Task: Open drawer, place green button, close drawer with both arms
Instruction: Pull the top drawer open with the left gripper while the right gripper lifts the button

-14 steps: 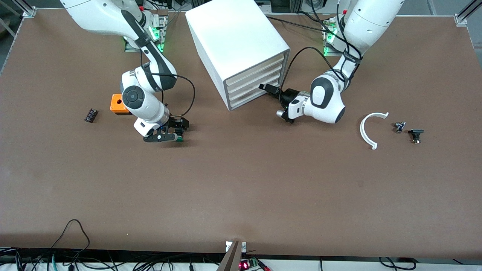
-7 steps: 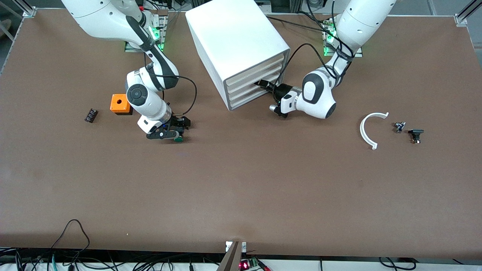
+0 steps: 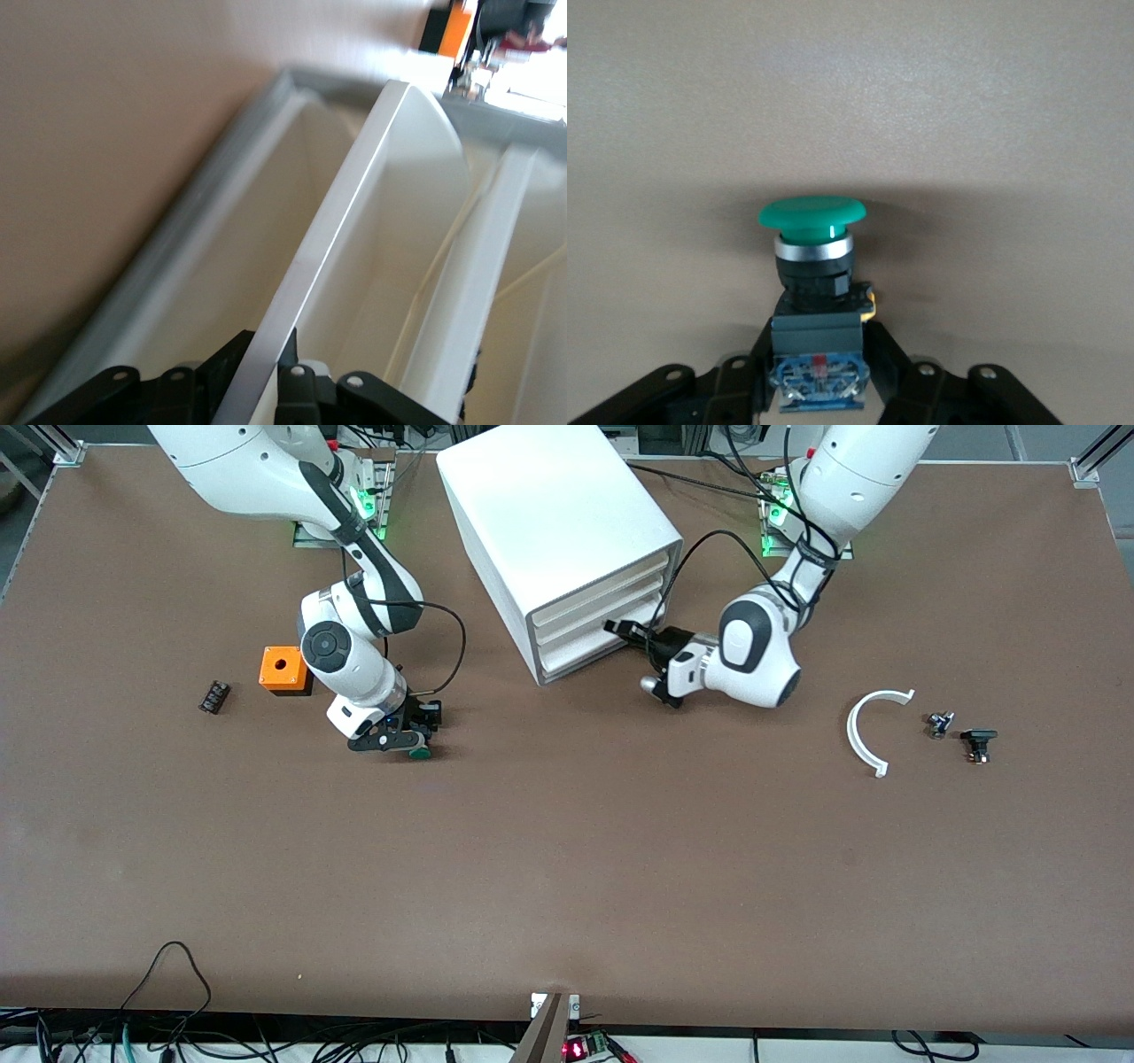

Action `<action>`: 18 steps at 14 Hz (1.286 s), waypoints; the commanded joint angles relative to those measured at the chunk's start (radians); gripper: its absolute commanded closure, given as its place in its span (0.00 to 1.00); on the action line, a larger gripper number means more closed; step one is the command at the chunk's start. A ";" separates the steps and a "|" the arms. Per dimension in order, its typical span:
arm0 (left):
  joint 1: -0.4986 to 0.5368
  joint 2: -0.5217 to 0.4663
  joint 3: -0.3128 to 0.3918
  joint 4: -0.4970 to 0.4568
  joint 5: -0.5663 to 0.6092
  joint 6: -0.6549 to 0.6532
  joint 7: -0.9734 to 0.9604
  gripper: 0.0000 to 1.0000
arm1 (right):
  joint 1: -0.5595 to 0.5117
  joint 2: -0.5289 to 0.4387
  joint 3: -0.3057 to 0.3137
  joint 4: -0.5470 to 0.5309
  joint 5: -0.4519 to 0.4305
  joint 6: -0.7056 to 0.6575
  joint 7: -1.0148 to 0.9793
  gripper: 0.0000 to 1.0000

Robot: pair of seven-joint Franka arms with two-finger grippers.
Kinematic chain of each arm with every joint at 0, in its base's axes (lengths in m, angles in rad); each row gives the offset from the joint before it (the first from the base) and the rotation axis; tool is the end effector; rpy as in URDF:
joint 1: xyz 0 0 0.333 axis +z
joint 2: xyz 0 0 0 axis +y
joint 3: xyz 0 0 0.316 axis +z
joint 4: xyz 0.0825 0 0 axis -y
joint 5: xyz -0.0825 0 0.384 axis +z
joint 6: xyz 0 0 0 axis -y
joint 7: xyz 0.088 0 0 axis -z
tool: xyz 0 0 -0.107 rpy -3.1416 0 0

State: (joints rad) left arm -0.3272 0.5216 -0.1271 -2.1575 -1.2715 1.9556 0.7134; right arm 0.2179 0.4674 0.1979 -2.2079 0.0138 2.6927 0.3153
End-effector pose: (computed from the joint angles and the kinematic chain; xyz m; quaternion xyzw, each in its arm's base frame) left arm 0.4317 -0.2848 0.1475 0.8339 -0.0721 -0.2300 0.4965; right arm 0.5055 0.2258 0.1715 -0.9983 -0.0331 0.0049 0.0487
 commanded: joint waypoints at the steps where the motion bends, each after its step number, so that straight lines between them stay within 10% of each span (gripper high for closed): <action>1: 0.056 -0.012 0.058 0.027 0.027 0.031 -0.003 1.00 | 0.008 0.008 0.000 -0.003 -0.011 0.006 0.022 0.68; 7: 0.076 -0.012 0.096 0.085 0.027 0.069 -0.019 1.00 | 0.006 -0.033 -0.002 0.055 -0.003 -0.054 0.007 0.71; 8: 0.077 -0.012 0.096 0.091 0.027 0.069 -0.020 0.84 | 0.002 -0.051 -0.002 0.085 -0.003 -0.112 0.007 0.71; 9: 0.077 -0.012 0.096 0.091 0.024 0.072 -0.022 0.20 | -0.003 -0.071 -0.002 0.118 -0.003 -0.173 0.002 0.71; 10: 0.080 -0.017 0.098 0.091 0.021 0.085 -0.009 0.00 | -0.005 -0.090 -0.003 0.154 -0.006 -0.229 0.001 0.71; 18: 0.094 -0.127 0.098 0.090 0.070 0.200 -0.015 0.00 | -0.006 -0.162 0.047 0.425 0.003 -0.468 -0.301 0.71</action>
State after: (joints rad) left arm -0.2377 0.4513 -0.0297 -2.0535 -1.2478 2.1198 0.7264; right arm 0.2153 0.2951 0.2038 -1.8603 0.0122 2.2934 0.1318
